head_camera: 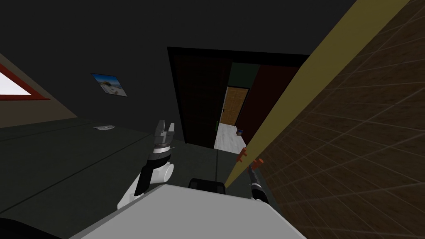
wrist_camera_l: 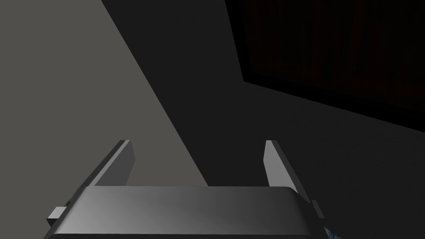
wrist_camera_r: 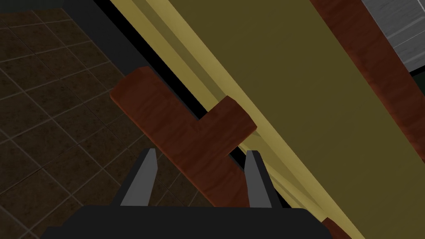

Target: Pull the door open

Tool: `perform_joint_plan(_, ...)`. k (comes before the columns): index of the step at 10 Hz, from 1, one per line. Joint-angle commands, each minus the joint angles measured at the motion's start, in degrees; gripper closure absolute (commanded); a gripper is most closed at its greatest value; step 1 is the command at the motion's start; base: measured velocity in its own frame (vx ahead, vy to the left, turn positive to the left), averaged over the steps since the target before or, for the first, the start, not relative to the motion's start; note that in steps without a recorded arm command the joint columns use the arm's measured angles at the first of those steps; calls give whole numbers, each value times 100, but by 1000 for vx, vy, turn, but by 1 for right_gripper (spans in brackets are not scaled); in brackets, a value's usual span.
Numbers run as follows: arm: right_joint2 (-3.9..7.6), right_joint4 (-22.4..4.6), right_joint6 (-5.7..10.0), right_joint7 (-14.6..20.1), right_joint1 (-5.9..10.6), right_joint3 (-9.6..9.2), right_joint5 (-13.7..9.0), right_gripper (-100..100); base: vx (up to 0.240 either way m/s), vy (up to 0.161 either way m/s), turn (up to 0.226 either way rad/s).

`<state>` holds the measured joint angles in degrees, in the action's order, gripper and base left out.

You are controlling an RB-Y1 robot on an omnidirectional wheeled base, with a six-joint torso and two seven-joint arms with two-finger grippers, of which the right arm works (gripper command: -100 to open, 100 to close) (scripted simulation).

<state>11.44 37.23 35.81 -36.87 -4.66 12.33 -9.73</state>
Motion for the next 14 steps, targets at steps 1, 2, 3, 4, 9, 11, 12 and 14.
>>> perform_joint_plan(1, -21, 53, -24, 240, 142, -13, -38, 100, -15, -36, 49)
perform_joint_plan(2, -21, 53, -24, 240, 142, -13, -38, 100, -22, -36, 27)
perform_joint_plan(3, -21, 53, -24, 240, 142, -13, -38, 100, 5, -5, 30)
perform_joint_plan(4, -21, 53, -24, 240, 142, -13, -38, 100, 2, -5, -12)
perform_joint_plan(9, -21, 53, -24, 240, 142, -13, -38, 100, -1, 3, 0)
perform_joint_plan(11, 27, -27, 73, 259, -11, -66, -46, 100, -34, -18, 40)
perform_joint_plan(12, 27, -27, 73, 259, -11, -66, -46, 100, -86, -48, 31)
perform_joint_plan(14, 30, -21, 78, 304, -11, -79, -60, 100, -40, -34, 23)
